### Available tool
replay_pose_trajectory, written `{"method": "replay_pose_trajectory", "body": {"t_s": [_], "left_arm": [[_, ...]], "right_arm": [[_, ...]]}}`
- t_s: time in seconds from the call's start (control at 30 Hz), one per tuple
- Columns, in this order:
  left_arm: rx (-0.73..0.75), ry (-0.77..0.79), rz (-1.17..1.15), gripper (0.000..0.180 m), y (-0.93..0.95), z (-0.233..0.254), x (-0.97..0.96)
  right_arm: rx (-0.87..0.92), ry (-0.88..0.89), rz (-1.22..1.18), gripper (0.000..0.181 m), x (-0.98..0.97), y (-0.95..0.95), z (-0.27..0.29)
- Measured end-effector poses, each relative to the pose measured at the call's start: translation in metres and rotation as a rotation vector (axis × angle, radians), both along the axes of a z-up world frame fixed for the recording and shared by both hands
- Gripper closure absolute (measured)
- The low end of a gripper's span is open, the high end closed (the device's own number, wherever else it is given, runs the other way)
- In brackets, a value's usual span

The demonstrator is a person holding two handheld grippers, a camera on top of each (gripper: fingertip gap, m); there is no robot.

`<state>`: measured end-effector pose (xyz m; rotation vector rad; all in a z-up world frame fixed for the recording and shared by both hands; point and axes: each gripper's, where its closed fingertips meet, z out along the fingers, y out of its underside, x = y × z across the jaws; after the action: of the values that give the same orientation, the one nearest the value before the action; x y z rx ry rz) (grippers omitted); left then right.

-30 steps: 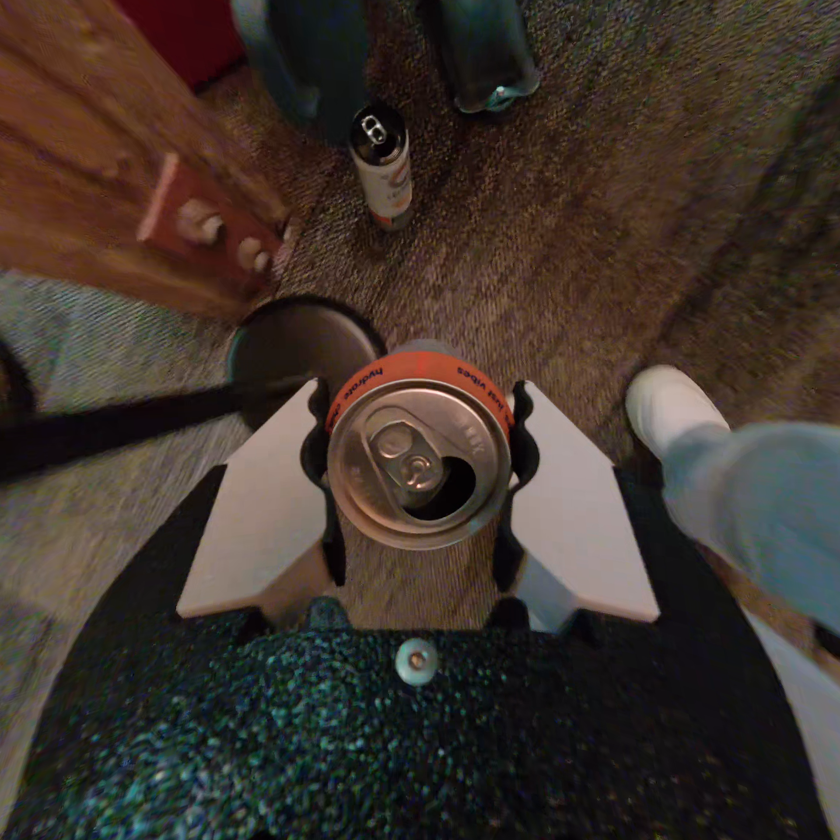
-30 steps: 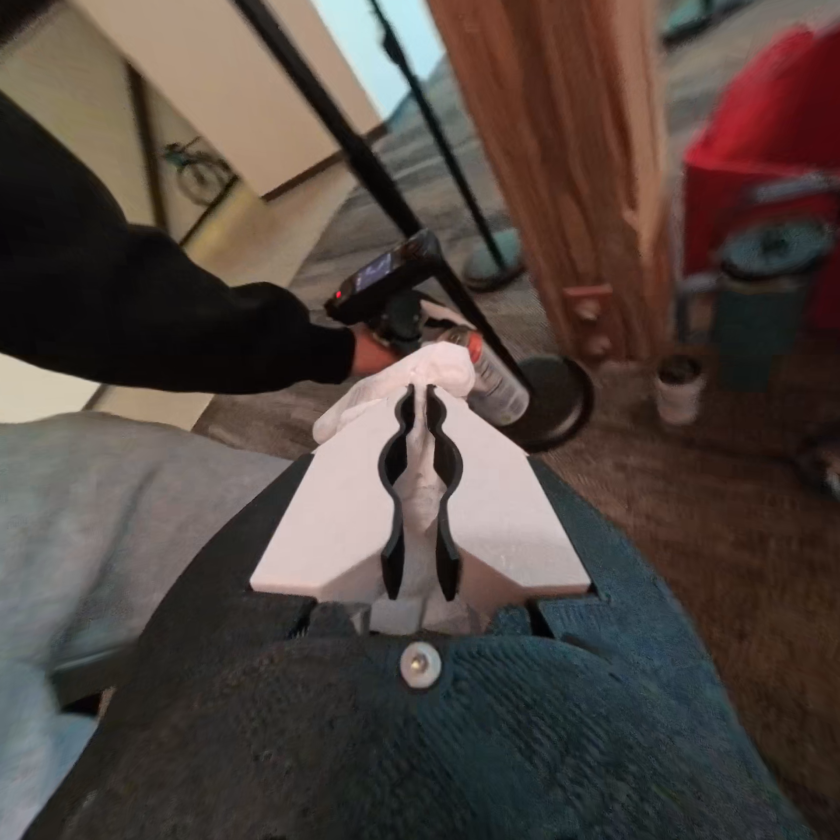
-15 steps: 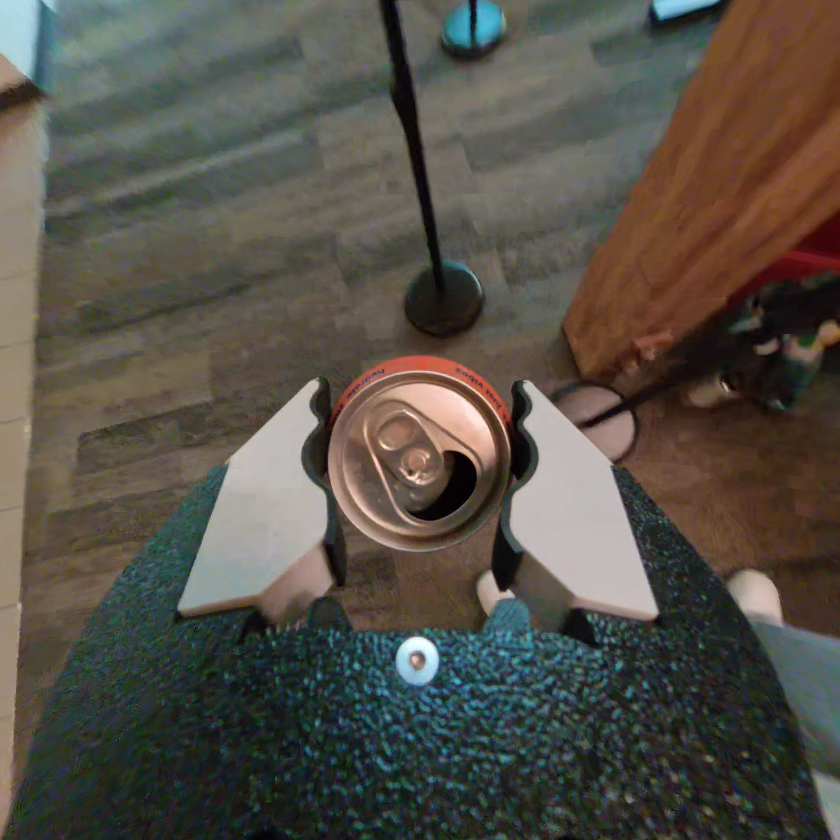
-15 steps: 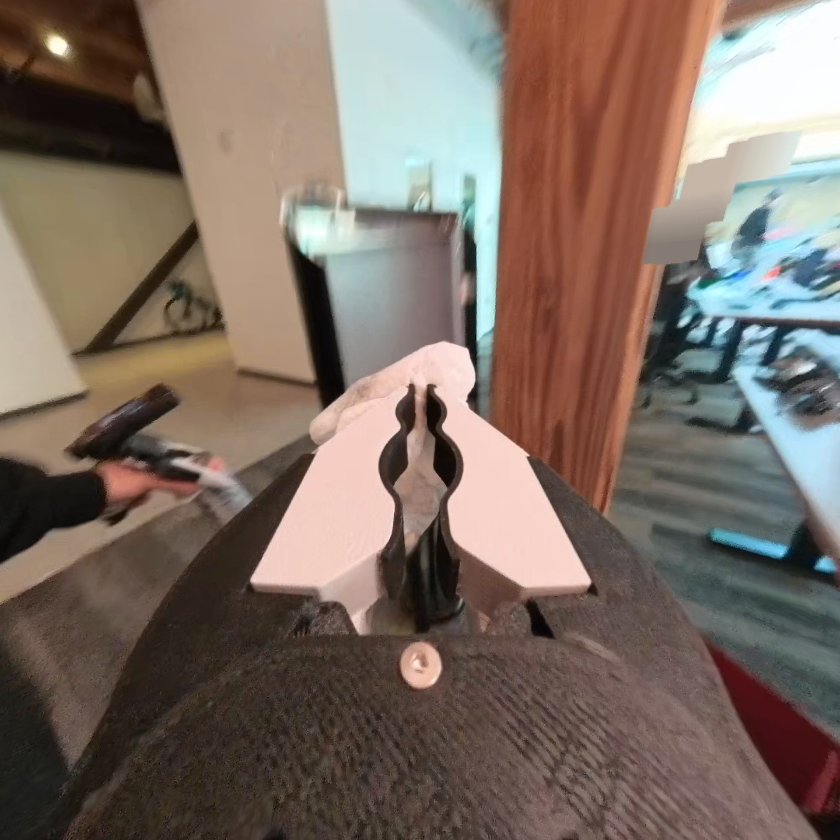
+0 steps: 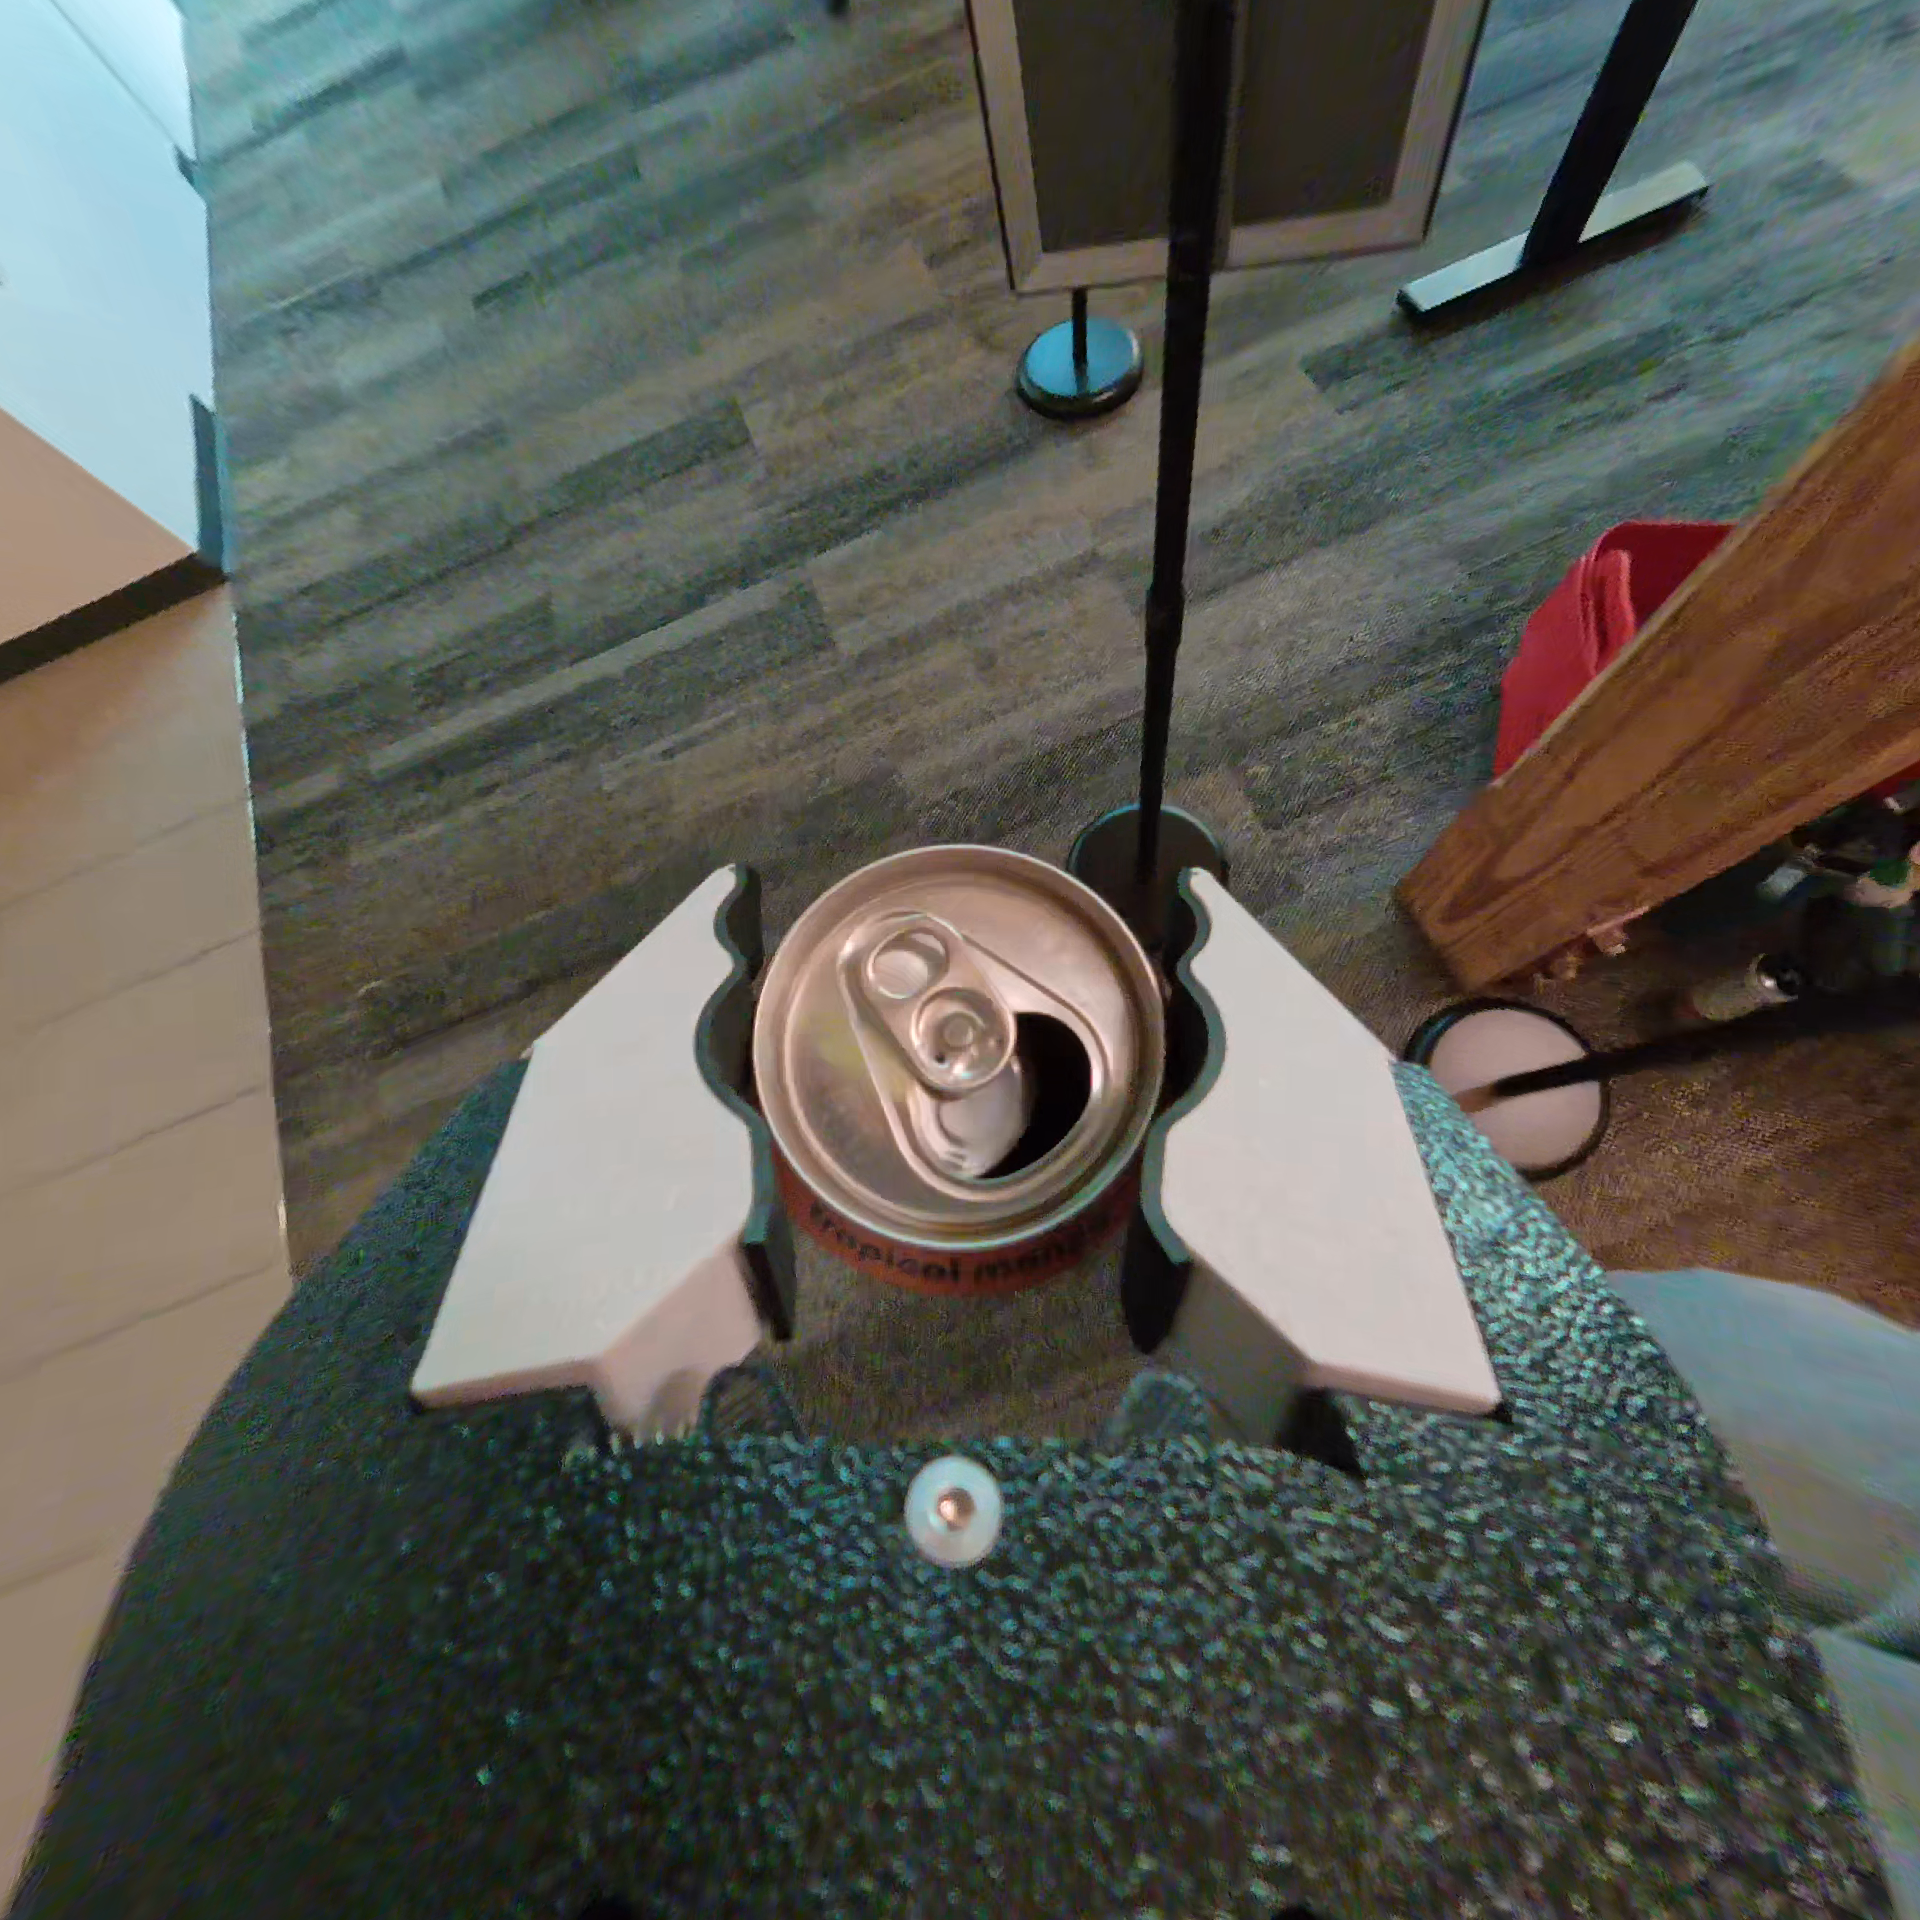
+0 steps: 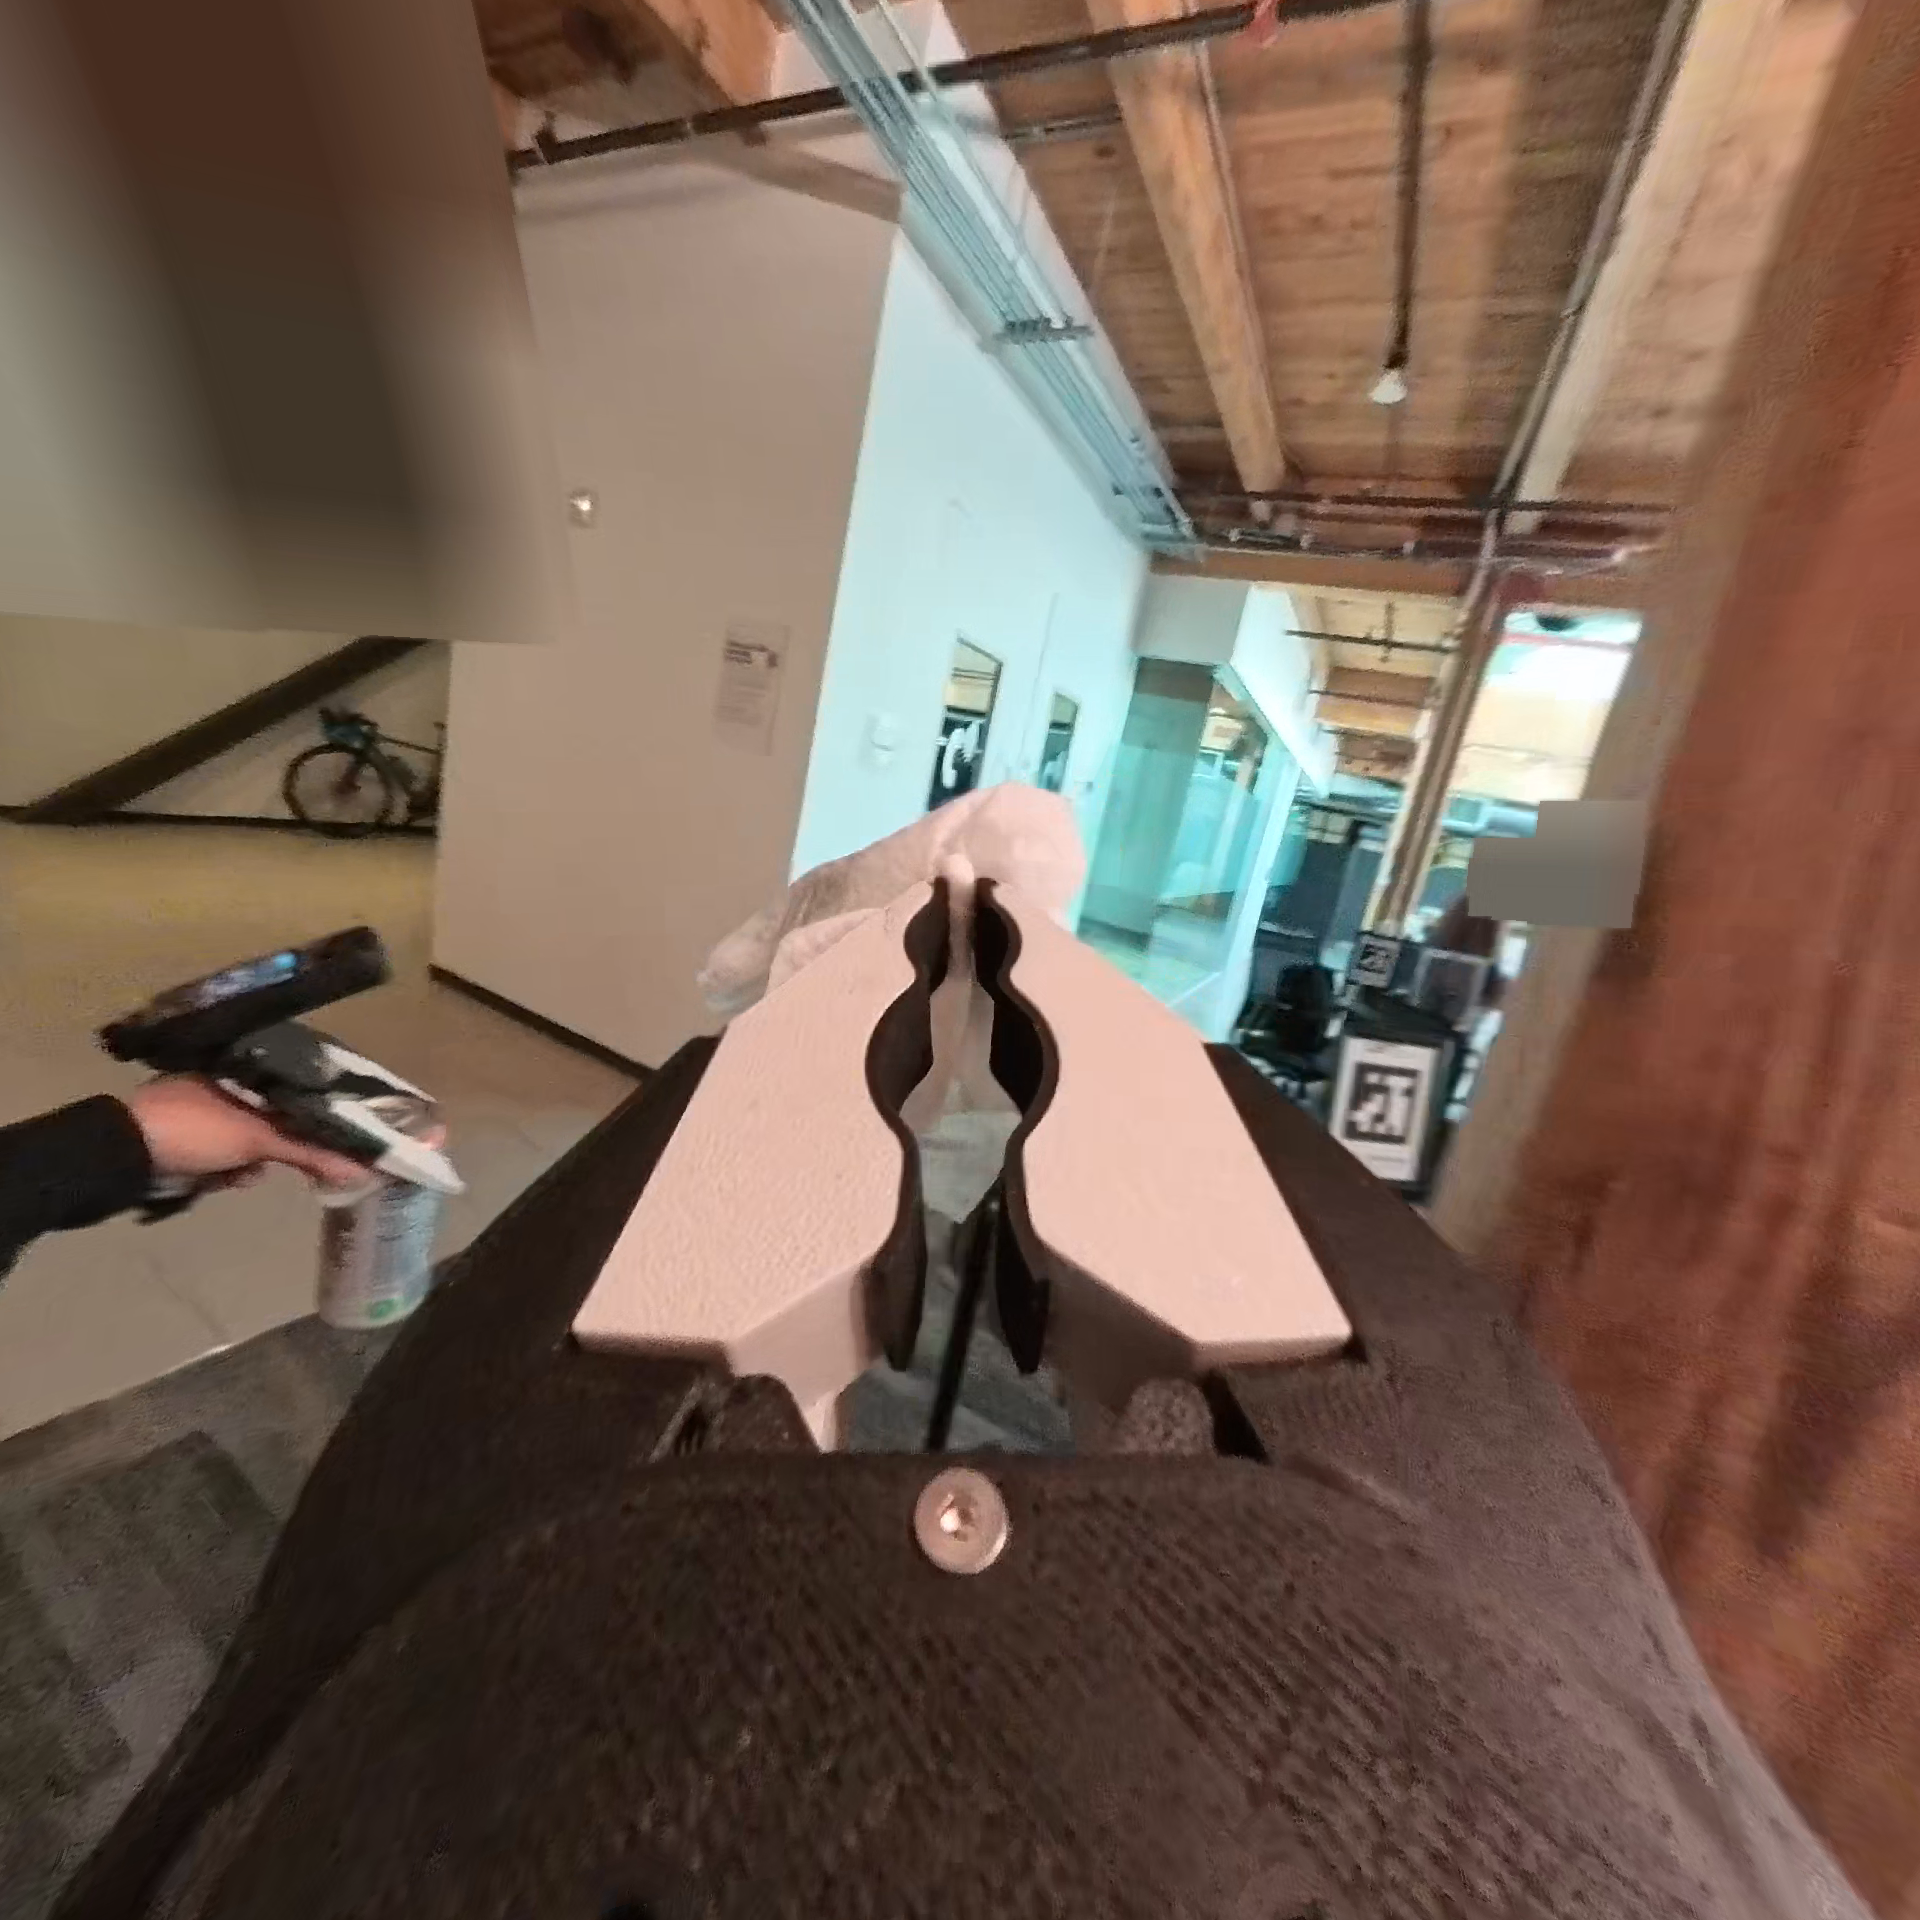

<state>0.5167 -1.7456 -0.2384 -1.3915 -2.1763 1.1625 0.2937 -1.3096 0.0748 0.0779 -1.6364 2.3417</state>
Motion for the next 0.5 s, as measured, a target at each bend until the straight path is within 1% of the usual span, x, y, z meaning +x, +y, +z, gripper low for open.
{"method": "replay_pose_trajectory", "body": {"t_s": [0.07,0.13,0.23,0.3,0.4,0.43,0.5], "left_arm": [[0.017,0.04,-0.023,0.103,-0.038,-0.006,-0.024],[0.05,0.086,-0.048,0.104,-0.078,-0.01,-0.051],[0.096,0.148,-0.1,0.104,-0.144,-0.016,-0.097],[0.098,0.145,-0.127,0.104,-0.197,-0.018,-0.122],[0.073,0.104,-0.108,0.105,-0.297,-0.013,-0.141],[0.076,0.109,-0.098,0.105,-0.329,-0.009,-0.145],[0.092,0.137,-0.072,0.105,-0.391,0.002,-0.152]], "right_arm": [[0.026,-0.05,0.085,0.179,0.005,-0.069,-0.019],[0.103,-0.102,0.182,0.179,0.008,-0.156,-0.051],[0.275,-0.111,0.377,0.179,0.019,-0.306,-0.118],[0.365,-0.145,0.503,0.179,0.019,-0.41,-0.162],[0.404,-0.257,0.607,0.179,0.005,-0.564,-0.196],[0.436,-0.266,0.63,0.179,0.003,-0.612,-0.204],[0.511,-0.201,0.616,0.179,-0.002,-0.697,-0.223]]}}
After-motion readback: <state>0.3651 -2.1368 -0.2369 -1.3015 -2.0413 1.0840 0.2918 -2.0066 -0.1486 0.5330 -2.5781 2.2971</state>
